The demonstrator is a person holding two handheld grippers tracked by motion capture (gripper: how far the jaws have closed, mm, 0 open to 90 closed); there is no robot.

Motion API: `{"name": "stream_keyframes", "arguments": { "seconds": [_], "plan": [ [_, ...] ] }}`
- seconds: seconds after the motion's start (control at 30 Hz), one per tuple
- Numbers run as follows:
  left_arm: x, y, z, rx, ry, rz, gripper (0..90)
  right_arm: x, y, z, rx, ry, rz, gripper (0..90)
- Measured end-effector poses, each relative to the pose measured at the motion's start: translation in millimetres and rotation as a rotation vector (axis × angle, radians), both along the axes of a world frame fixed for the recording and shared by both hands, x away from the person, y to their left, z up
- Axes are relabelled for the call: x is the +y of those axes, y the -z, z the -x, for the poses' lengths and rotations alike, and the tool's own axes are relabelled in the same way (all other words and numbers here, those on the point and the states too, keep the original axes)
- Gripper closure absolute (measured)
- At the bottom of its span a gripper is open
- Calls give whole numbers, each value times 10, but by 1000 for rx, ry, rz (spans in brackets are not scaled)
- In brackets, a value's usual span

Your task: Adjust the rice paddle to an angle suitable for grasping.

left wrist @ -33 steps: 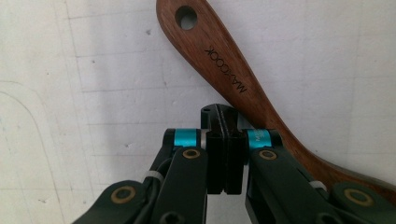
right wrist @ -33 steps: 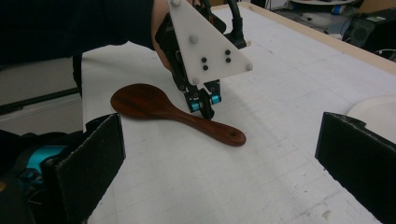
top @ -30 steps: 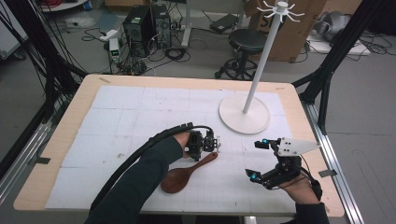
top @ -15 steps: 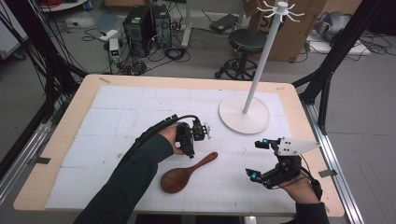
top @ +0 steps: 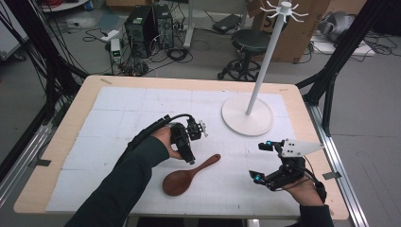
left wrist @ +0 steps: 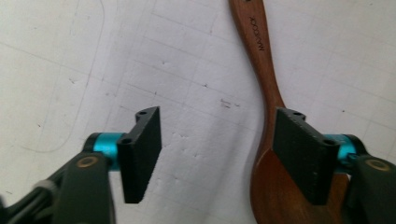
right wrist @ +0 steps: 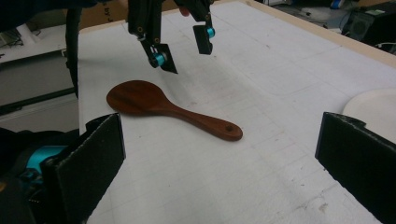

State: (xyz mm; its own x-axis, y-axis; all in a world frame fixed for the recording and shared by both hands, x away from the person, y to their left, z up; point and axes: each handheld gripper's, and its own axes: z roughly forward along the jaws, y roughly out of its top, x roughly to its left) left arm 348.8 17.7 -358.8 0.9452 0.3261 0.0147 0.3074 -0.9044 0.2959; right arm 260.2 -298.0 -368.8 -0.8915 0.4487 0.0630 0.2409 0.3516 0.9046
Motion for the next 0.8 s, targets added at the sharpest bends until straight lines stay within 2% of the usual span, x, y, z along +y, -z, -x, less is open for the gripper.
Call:
{"name": "stream_keyframes", "arguments": {
  "seconds": [0.3, 0.37, 0.5, 0.67, 0.8],
  "plan": [
    [-37, -1, 146, 3, -5, 1, 58, -9, 1, 3, 8, 0, -2, 5],
    [-49, -12, 165, -7, -11, -5, 21, -8, -3, -2, 8, -1, -5, 5],
    [-54, -25, 200, -24, -21, -13, 16, 3, -19, -12, 11, -3, -2, 5],
    [-50, -37, 218, -13, -40, -11, 17, 7, -29, -19, 17, -1, -1, 5],
    [-61, -28, 221, -19, -46, -17, 17, 3, -17, -19, 24, 4, 10, 4]
  ]
}}
